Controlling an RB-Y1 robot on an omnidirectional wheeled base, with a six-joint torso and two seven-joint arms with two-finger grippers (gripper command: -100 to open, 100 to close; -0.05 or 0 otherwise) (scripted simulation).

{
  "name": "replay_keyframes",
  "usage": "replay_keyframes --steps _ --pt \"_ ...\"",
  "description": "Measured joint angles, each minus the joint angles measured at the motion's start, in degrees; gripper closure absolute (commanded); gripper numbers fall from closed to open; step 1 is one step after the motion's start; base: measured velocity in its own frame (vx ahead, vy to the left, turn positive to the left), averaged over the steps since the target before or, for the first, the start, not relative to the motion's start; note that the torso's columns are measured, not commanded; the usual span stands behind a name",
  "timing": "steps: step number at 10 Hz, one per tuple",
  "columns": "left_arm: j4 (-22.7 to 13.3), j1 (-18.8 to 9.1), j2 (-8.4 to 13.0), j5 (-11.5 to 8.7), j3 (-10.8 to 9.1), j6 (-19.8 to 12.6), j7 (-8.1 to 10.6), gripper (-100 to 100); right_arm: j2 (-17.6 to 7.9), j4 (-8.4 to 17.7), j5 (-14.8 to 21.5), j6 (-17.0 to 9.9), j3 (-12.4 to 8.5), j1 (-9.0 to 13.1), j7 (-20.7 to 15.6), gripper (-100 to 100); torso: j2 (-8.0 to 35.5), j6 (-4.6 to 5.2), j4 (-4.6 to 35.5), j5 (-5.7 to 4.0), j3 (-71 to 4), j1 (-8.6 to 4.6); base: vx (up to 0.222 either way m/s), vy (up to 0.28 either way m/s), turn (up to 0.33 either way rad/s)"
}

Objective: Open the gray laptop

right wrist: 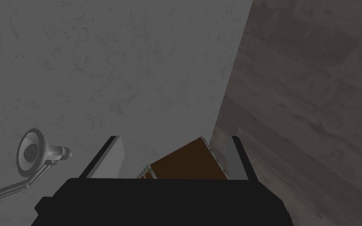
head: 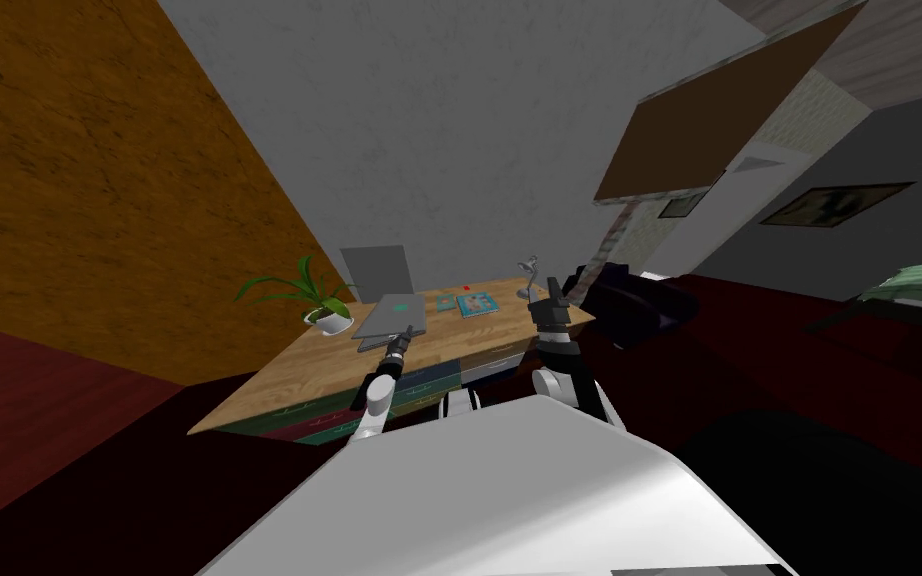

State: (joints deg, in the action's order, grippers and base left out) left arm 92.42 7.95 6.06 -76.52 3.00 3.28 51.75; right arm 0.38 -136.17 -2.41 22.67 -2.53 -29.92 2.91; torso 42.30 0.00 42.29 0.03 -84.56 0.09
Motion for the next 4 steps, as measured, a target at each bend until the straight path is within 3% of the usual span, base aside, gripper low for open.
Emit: replay_keyframes --steps 4 --pt "-0.1 0.1 0.0 0.0 0.04 0.0 0.01 0 0.0 0.0 0.0 0.0 0.0 0.0 0.0 0 0.0 -0.02 0.1 -0.07 0.0 -0.12 0.0 0.0 0.0"
